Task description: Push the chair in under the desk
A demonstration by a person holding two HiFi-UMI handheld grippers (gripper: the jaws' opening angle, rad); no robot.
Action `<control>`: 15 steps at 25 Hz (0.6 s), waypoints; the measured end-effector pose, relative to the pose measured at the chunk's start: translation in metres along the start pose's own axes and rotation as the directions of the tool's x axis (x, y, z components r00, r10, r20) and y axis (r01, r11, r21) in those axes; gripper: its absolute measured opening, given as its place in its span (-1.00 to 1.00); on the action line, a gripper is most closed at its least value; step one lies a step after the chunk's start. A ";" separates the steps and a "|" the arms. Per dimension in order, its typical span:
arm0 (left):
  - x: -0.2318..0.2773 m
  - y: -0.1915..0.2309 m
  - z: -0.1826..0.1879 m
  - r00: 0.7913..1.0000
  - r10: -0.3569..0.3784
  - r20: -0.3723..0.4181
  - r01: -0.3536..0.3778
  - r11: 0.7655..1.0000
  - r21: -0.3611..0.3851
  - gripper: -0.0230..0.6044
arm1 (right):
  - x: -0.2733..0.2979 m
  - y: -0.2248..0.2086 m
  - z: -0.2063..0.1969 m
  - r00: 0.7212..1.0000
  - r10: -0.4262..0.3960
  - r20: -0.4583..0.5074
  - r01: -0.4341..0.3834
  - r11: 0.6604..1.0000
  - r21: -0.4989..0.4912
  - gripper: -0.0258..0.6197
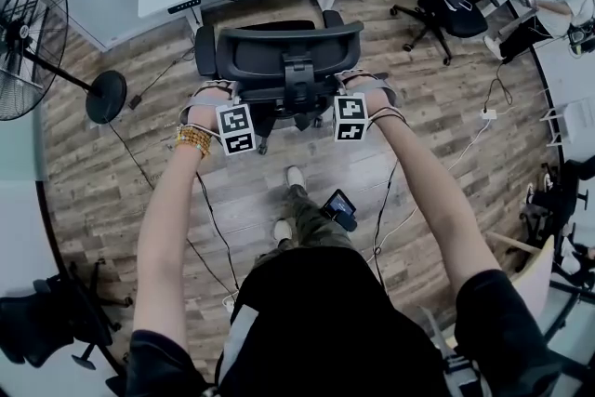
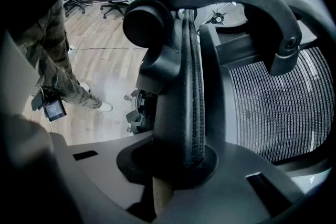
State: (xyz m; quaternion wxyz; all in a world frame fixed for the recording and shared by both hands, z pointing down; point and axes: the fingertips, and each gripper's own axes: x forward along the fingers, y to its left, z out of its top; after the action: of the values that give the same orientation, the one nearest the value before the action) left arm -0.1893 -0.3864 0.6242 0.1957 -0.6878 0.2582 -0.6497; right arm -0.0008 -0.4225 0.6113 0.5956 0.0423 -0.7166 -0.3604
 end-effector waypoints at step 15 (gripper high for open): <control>0.028 0.038 -0.003 1.000 0.001 -0.010 -0.001 1.000 -0.006 -0.76 | 0.026 -0.039 -0.018 1.000 -0.003 0.007 0.003 1.000 -0.008 -0.80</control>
State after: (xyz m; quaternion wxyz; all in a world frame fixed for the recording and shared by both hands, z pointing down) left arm -0.1953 -0.4336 0.6238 0.1928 -0.6849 0.2613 -0.6523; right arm -0.0068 -0.4722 0.6116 0.5927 0.0398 -0.7172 -0.3643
